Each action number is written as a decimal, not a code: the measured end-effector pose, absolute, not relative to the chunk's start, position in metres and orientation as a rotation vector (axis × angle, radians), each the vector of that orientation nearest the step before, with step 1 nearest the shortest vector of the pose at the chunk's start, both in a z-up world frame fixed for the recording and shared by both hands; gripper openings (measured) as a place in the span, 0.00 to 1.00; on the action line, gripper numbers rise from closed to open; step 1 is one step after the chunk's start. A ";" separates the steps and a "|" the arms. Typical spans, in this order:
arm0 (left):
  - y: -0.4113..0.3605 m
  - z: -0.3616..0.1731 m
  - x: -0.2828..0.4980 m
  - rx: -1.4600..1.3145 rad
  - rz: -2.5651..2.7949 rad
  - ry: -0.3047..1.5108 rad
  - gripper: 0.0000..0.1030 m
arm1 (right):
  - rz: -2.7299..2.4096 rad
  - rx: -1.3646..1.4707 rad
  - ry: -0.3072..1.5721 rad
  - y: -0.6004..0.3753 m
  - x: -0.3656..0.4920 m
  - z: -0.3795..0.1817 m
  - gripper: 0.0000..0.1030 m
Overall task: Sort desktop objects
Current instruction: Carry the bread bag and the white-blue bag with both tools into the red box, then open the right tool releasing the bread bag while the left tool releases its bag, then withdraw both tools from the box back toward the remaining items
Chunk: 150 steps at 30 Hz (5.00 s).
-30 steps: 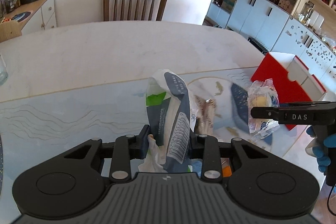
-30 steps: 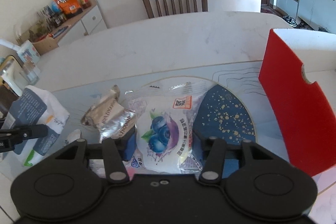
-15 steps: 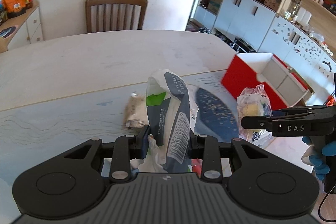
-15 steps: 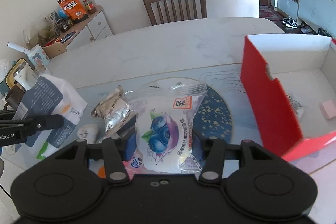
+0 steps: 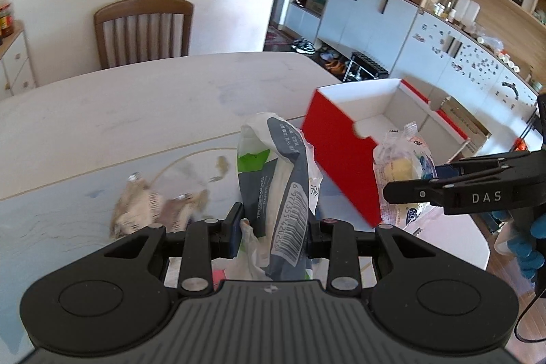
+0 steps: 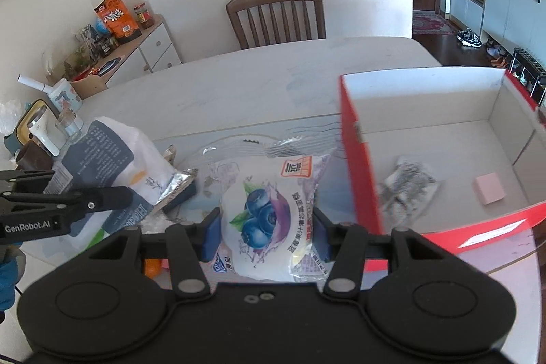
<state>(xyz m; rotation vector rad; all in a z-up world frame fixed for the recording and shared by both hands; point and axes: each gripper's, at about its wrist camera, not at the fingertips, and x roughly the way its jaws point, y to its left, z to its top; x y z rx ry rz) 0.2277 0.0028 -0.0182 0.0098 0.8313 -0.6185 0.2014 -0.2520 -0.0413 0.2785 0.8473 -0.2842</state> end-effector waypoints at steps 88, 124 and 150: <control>-0.308 -0.094 0.270 0.457 -0.792 1.124 0.48 | -0.427 0.208 1.207 -0.504 0.259 -0.121 0.62; -0.224 0.005 0.223 0.167 -0.722 0.810 0.68 | -0.232 0.271 0.829 -0.451 0.164 0.001 0.91; -0.055 -0.001 0.184 0.065 -0.629 0.806 0.80 | -0.184 0.265 0.745 -0.307 0.143 0.001 0.97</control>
